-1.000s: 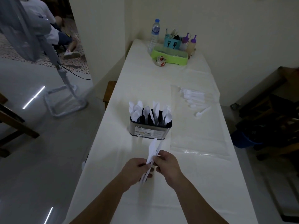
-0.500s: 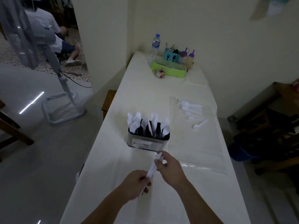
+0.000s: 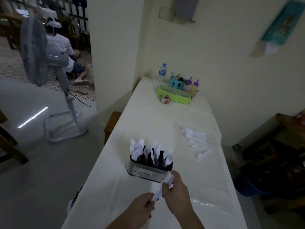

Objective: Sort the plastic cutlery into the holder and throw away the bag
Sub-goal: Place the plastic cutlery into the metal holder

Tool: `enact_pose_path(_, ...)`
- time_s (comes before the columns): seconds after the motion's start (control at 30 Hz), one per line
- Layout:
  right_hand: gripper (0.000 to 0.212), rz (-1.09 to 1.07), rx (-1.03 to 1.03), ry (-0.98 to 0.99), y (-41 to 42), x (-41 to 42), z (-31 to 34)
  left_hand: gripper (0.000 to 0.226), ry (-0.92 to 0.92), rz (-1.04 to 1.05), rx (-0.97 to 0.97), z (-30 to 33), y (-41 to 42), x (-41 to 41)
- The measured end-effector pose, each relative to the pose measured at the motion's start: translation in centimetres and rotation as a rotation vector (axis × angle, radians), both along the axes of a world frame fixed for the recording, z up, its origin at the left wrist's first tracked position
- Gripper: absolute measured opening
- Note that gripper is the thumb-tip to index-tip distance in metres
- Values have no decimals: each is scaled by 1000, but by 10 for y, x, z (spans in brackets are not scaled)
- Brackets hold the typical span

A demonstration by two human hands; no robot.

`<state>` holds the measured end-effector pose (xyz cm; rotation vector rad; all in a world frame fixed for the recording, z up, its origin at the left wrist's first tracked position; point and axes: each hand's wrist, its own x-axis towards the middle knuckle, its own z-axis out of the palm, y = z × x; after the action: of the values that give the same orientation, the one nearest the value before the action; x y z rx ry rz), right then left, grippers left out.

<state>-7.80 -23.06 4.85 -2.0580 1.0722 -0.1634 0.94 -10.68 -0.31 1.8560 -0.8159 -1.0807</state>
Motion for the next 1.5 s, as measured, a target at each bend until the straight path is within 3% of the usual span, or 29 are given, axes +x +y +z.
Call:
enact_pose_path(0.1,13,20,-7,-32,1,0,4,23,-53,-7,-24,-3,0,1)
enact_pose_path(0.2,4,19,23,-24,-4,0,15,22,-136,-26,-44,-11,3,3)
enact_pose_path(0.43,4,68,233,-34,-24,7,57,28,-350,101,-216,0,-3,9)
enact_pose_path(0.63,13,63,98,-115,-34,22,86,33,-453,110,-352,26,-22,36)
enact_pose_path(0.8,22,100,-65,-180,-44,26,99,34,-581,222,-323,42,-30,51)
enact_pose_path(0.9,22,59,-167,-211,-52,24,115,55,-692,300,-267,39,-28,53)
enact_pose_path(1.13,14,162,-461,-46,-63,27,124,47,-1041,93,-119,12,-21,49)
enact_pose_path(1.5,20,391,-507,267,-56,67,86,53,-1060,28,-39,8,-18,49)
